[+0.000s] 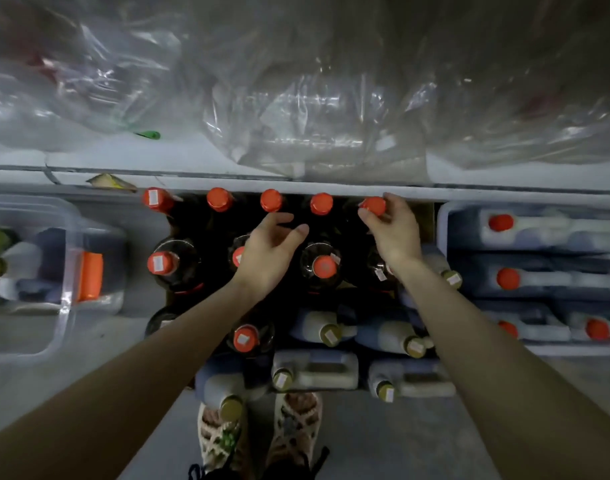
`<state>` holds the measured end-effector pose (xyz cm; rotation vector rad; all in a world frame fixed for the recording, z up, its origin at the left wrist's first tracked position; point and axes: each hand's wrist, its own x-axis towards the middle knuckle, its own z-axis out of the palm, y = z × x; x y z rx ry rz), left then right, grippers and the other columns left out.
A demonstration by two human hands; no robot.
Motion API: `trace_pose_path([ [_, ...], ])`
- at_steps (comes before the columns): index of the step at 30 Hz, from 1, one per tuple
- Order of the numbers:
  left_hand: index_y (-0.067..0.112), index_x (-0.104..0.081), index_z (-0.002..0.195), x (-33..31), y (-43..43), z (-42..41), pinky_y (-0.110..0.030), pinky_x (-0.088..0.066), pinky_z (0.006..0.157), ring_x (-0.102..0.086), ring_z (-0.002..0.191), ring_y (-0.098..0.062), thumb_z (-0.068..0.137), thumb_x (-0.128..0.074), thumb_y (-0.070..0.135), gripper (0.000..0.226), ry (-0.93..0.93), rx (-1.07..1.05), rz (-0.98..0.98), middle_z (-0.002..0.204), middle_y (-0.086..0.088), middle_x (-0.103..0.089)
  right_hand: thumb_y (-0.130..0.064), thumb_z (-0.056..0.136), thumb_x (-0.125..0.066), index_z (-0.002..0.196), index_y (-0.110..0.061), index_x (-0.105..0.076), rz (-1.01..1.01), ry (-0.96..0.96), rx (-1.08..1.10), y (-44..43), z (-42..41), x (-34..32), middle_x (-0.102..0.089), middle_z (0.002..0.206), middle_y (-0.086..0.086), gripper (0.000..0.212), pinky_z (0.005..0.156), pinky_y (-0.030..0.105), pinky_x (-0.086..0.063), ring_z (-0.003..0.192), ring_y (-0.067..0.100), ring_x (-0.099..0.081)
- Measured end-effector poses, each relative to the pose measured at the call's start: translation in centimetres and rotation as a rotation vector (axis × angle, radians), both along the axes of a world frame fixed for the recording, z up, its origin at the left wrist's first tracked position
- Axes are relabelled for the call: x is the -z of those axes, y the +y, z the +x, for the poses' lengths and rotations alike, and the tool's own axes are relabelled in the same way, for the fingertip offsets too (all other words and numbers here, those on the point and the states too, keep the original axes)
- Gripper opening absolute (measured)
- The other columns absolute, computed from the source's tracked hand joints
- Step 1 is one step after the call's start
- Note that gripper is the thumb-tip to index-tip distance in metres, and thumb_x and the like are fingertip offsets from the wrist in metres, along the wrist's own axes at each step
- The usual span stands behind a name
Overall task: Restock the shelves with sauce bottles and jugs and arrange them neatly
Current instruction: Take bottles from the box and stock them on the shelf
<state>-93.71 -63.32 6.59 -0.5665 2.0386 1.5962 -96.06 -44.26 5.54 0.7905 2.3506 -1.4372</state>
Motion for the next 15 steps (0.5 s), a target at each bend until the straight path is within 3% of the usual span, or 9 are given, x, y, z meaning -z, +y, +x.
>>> trace_pose_path([
  [3,0.022,-0.054,0.115,1.1,0.5,-0.3,-0.034,-0.051,0.092,-0.064,0.096,-0.014,0.091,-0.062,0.031,0.027,0.003,0.001,0.015,0.094,0.001,-0.066,-0.017,0.089,-0.069,0.127,-0.008,-0.053,0.07,-0.02,-0.076,0.0,-1.1,1.4,-0.053,0.103,-0.002,0.042,0.075,0.008,-0.032,0.097,0.012,-0.048],
  [5,0.022,-0.054,0.116,1.4,0.5,-0.4,-0.035,-0.051,0.092,-0.064,0.096,-0.014,0.092,-0.062,0.032,0.028,0.009,0.009,0.023,0.097,-0.001,-0.067,-0.016,0.087,-0.071,0.116,-0.006,-0.058,0.094,-0.017,-0.07,0.1,-1.5,2.3,-0.056,0.096,0.0,0.033,0.072,0.011,-0.034,0.092,0.015,-0.05],
  [10,0.021,-0.054,0.119,1.1,-0.4,-0.3,-0.034,-0.052,0.091,-0.064,0.098,-0.016,0.092,-0.061,0.034,0.031,0.015,0.031,0.018,0.101,-0.004,-0.066,-0.013,0.085,-0.073,0.103,-0.007,-0.061,0.075,-0.004,0.024,0.1,-1.3,2.4,-0.06,0.093,0.004,0.023,0.082,0.025,-0.045,0.091,0.018,-0.056],
  [15,0.02,-0.054,0.121,-1.5,-1.3,0.3,-0.025,-0.049,0.081,-0.062,0.091,-0.013,0.092,-0.061,0.035,0.033,0.029,0.077,-0.015,0.098,-0.003,-0.065,-0.016,0.083,-0.074,0.096,-0.016,-0.059,0.059,0.088,0.021,-0.1,-0.8,-0.8,-0.062,0.089,-0.001,0.02,0.074,0.013,-0.042,0.086,0.013,-0.057],
])
